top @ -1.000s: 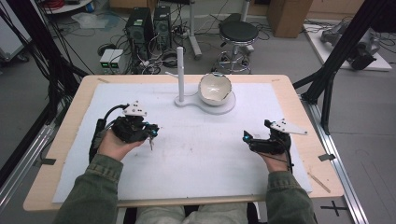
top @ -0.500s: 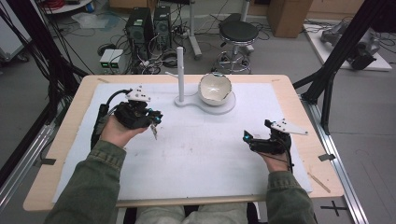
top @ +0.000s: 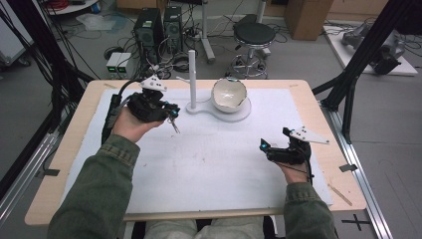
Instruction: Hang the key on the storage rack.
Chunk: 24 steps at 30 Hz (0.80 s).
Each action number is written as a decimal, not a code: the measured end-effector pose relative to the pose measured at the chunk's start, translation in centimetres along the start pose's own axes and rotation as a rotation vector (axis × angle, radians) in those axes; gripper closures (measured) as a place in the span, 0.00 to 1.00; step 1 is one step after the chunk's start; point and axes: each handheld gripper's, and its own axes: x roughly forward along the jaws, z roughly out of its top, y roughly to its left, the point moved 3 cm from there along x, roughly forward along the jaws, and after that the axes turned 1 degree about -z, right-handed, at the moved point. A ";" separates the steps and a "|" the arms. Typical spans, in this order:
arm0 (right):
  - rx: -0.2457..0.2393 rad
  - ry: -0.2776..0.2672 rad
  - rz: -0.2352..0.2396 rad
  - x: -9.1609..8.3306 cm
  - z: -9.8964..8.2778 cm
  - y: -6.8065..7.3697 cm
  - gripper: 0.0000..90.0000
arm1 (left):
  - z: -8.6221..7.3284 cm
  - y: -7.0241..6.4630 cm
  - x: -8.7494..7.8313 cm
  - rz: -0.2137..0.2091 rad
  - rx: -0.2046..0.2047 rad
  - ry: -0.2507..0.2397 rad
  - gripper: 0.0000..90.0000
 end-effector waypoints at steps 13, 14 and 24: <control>0.006 -0.003 0.009 0.1 0.0 -0.1 0.01 | 2.6 1.2 1.4 -0.012 -0.018 -0.006 0.90; 0.006 -0.004 0.011 0.1 0.0 -0.1 0.01 | 2.7 1.3 1.6 -0.008 -0.017 -0.008 0.90; 0.022 -0.011 0.023 0.0 0.1 -0.2 0.01 | 4.3 2.3 2.5 0.023 -0.029 -0.017 0.90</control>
